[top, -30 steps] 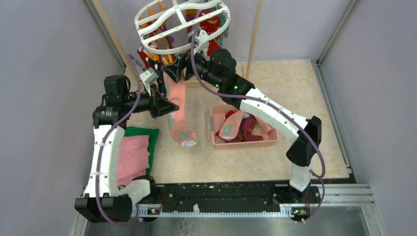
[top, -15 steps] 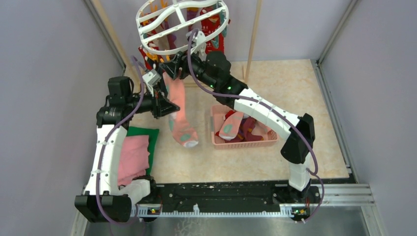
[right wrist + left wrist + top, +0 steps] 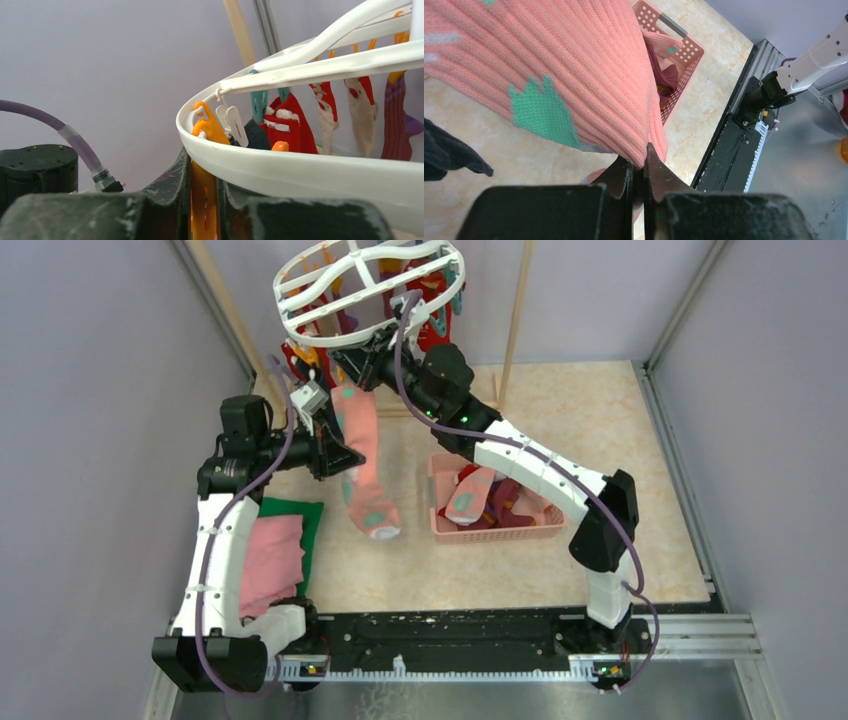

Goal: Remove the socks clipped to the hanger
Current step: Remove the sock from the hanger, then place the sock in the bin.

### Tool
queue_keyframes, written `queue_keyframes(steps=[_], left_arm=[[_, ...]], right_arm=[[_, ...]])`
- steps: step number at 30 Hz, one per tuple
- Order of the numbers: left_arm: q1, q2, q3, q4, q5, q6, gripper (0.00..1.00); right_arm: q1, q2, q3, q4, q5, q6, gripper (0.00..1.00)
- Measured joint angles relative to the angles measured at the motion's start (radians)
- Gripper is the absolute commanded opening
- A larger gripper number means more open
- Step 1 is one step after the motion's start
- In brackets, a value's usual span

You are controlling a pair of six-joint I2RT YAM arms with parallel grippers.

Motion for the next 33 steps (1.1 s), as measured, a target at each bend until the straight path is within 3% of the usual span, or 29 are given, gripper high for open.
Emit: queue_keyframes(steps=[2,6,8,9,18,28,33], left_arm=[[-0.001,0.0,-0.001,0.0,-0.005,0.0,0.0],[-0.002,0.0,-0.008,0.0,-0.007,0.001,0.0],[-0.002,0.0,-0.01,-0.001,-0.007,0.007,0.0],[-0.002,0.0,-0.01,-0.001,-0.007,0.013,0.0],[-0.002,0.0,-0.01,-0.049,-0.007,0.08,0.0],[-0.002,0.0,-0.009,-0.093,0.017,0.122,0.0],[-0.003,0.0,0.005,-0.1,0.04,0.12,0.0]], right_arm=[[-0.002,0.0,-0.001,0.013,0.0,0.008,0.02],[-0.005,-0.002,-0.021,0.034,-0.019,0.024,0.34],[-0.007,-0.009,-0.049,0.036,-0.032,0.027,0.94],[-0.008,-0.02,-0.075,0.034,-0.043,0.027,0.98],[-0.011,-0.239,-0.448,0.037,-0.098,-0.007,0.99],[-0.003,-0.452,-0.808,0.156,-0.303,0.015,0.99],[0.021,-0.448,-0.895,0.187,-0.375,0.015,0.82]])
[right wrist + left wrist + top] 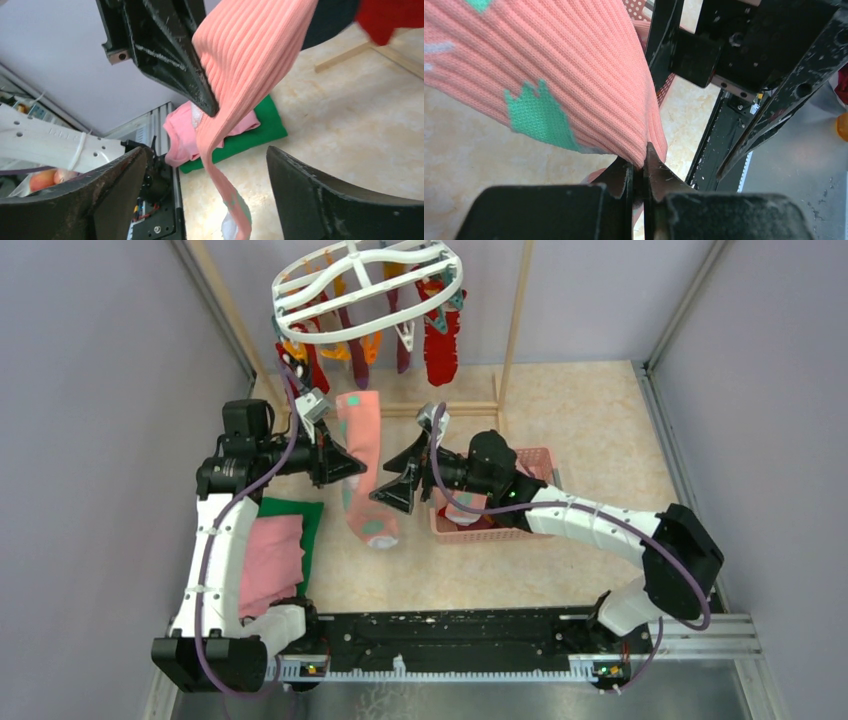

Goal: Remove the socks clipped to the hanger
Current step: Place the sock in the bin.

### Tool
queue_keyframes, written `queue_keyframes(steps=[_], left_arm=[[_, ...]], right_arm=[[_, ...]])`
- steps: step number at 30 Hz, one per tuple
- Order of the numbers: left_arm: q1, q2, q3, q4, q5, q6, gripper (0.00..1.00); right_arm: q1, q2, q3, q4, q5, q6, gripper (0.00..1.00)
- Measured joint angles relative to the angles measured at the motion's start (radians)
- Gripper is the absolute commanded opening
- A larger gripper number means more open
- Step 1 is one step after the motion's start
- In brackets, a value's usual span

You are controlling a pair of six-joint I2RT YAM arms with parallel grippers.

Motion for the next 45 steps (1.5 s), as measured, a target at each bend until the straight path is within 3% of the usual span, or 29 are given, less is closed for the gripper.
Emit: queue_keyframes(steps=[4,7,8,13,14,16,17,18,24,32,37,43,45], left_arm=[[0.0,0.0,0.019,0.001,0.008,-0.003,0.02],[0.0,0.0,0.023,0.002,0.011,-0.011,0.1],[0.0,0.0,0.023,0.002,0.013,-0.014,0.14],[0.0,0.006,0.023,0.002,0.032,-0.032,0.21],[0.0,0.009,0.023,0.002,0.035,-0.034,0.32],[0.0,0.016,0.024,0.002,0.043,-0.035,0.79],[0.0,0.021,0.026,0.001,0.045,-0.045,0.95],[0.0,0.025,0.03,0.0,0.044,-0.037,0.98],[0.0,0.033,0.092,-0.036,-0.006,-0.021,0.99],[0.0,0.04,0.15,-0.091,-0.068,0.023,0.99],[0.0,0.049,0.158,-0.093,-0.087,0.024,0.99],[0.0,0.047,0.158,-0.093,-0.106,0.024,0.99],[0.0,0.046,0.158,-0.094,-0.111,0.024,0.99]], right_arm=[[0.012,0.035,0.0,0.037,-0.041,0.008,0.51],[0.018,0.068,0.008,0.044,-0.068,0.011,0.07],[0.019,0.074,0.009,0.043,-0.073,0.009,0.0],[0.022,0.082,0.011,0.042,-0.079,0.01,0.0],[0.021,0.082,0.011,0.041,-0.076,0.006,0.0],[0.021,0.08,0.011,0.037,-0.061,-0.002,0.0],[0.021,0.076,0.01,0.032,-0.05,-0.005,0.0],[0.019,0.066,0.005,0.027,-0.037,-0.008,0.0],[-0.064,-0.134,-0.117,-0.049,0.019,-0.011,0.0],[-0.187,-0.406,-0.269,-0.282,0.105,-0.076,0.0],[-0.22,-0.412,-0.34,-0.365,0.154,-0.091,0.0],[-0.279,-0.349,-0.356,-0.343,0.237,-0.087,0.0],[-0.297,-0.311,-0.356,-0.324,0.266,-0.086,0.07]])
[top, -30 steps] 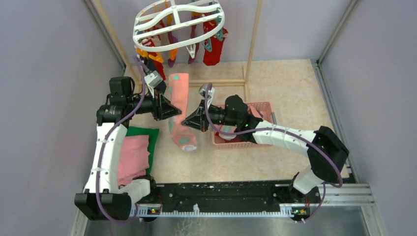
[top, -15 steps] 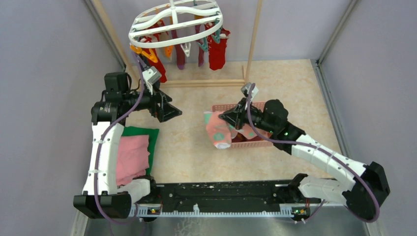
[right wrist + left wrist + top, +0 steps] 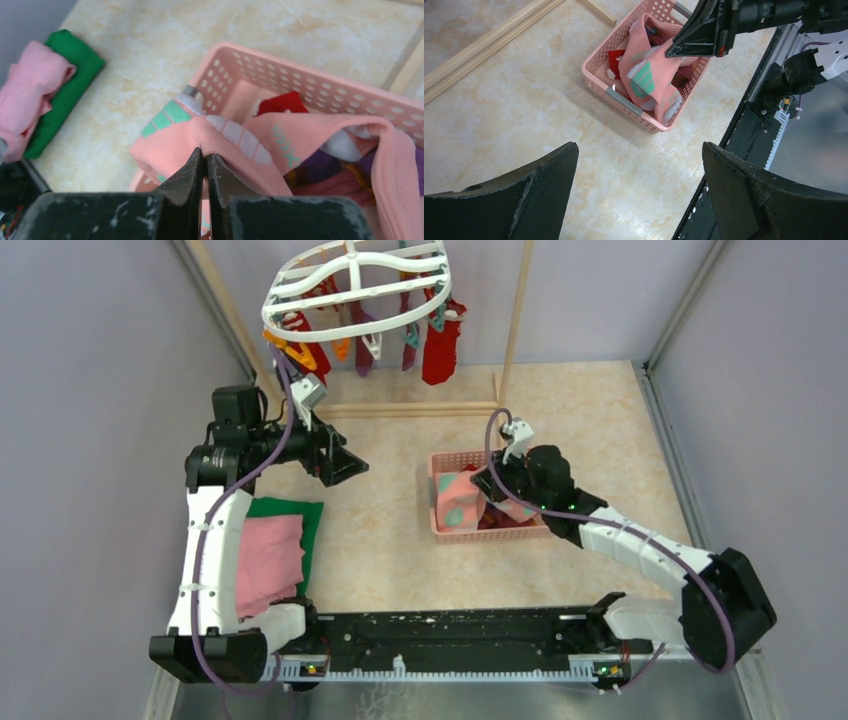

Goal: Remove the socks clipped to the hanger
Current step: Place the sock in the bin, then remove the sock from the hanger.

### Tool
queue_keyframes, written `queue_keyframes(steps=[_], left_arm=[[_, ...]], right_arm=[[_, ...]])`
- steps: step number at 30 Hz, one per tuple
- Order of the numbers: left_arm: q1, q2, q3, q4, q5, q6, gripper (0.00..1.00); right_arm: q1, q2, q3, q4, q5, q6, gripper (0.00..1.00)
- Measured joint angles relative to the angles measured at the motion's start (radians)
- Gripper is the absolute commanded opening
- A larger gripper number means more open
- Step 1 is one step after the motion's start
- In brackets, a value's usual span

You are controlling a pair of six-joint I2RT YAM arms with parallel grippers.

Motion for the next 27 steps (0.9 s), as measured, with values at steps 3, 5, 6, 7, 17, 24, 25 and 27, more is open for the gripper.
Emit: queue_keyframes(steps=[3,5,6,7,17,24,25,27], left_arm=[[0.0,-0.004,0.001,-0.002,-0.009,0.001,0.99],[0.0,-0.005,0.004,-0.006,-0.014,0.001,0.99],[0.0,-0.005,0.01,-0.014,-0.015,0.003,0.99],[0.0,-0.004,0.017,-0.021,-0.016,0.004,0.99],[0.0,-0.001,0.064,-0.057,-0.038,0.026,0.99],[0.018,0.009,0.081,-0.082,-0.067,0.03,0.99],[0.028,0.011,0.089,-0.085,-0.067,0.03,0.99],[0.058,0.013,0.105,-0.088,-0.067,0.03,0.99]], right_arm=[[-0.011,0.074,0.001,0.002,0.049,-0.001,0.3],[-0.011,0.13,0.005,-0.028,0.087,-0.005,0.86],[-0.011,0.154,0.007,-0.056,0.106,-0.005,0.97],[-0.012,0.166,0.007,-0.077,0.122,-0.003,0.98],[-0.012,-0.072,0.002,-0.117,0.203,-0.028,0.99],[0.018,-0.07,0.009,-0.021,0.1,0.002,0.72],[0.021,-0.046,0.009,0.003,0.073,0.011,0.63],[0.024,0.008,0.008,0.048,0.031,0.027,0.33]])
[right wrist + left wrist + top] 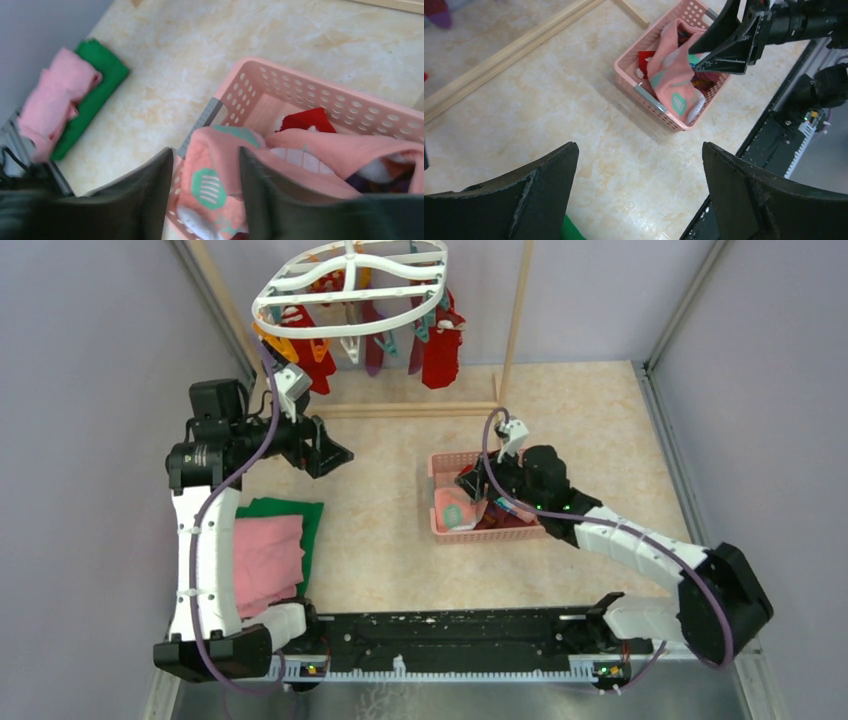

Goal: Remove the socks clipped to the hanger
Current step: Remove the sock from the hanger.

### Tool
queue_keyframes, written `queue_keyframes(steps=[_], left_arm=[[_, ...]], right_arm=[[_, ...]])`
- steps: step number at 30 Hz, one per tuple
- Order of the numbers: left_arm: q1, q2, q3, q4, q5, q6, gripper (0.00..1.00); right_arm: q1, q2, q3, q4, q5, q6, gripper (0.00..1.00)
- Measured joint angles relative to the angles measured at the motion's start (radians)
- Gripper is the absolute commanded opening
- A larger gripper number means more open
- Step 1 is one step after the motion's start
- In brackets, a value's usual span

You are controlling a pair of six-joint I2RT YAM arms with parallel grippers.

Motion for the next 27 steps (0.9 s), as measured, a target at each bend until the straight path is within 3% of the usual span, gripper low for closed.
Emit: queue_keyframes(steps=[1,3,8,14,16,17,18,19,27], left_arm=[[0.018,0.0,0.007,-0.002,0.001,0.0,0.99],[0.074,0.001,0.017,-0.005,0.003,0.0,0.99],[0.18,0.017,0.03,-0.024,0.023,0.009,0.99],[0.259,0.049,0.054,-0.053,0.027,0.024,0.99],[0.275,0.055,0.063,-0.06,0.026,0.026,0.99],[0.284,0.058,0.067,-0.06,0.025,0.026,0.99],[0.299,0.062,0.071,-0.059,0.024,0.026,0.99],[0.318,0.067,0.072,-0.056,0.023,0.024,0.99],[0.422,0.116,0.029,0.053,-0.024,-0.034,0.92]], right_arm=[[0.0,0.037,-0.002,0.027,-0.023,0.007,0.24],[-0.001,0.114,-0.003,0.069,-0.054,0.023,0.2],[-0.003,0.262,-0.016,0.121,-0.047,0.013,0.18],[0.005,0.283,-0.003,0.126,0.031,-0.049,0.2],[0.032,0.257,0.011,0.109,0.084,-0.09,0.3],[0.049,0.24,0.015,0.102,0.103,-0.108,0.49],[0.076,0.212,0.022,0.098,0.129,-0.127,0.9],[0.103,0.18,0.032,0.096,0.148,-0.143,0.98],[0.148,0.027,0.05,0.267,0.134,-0.14,0.99]])
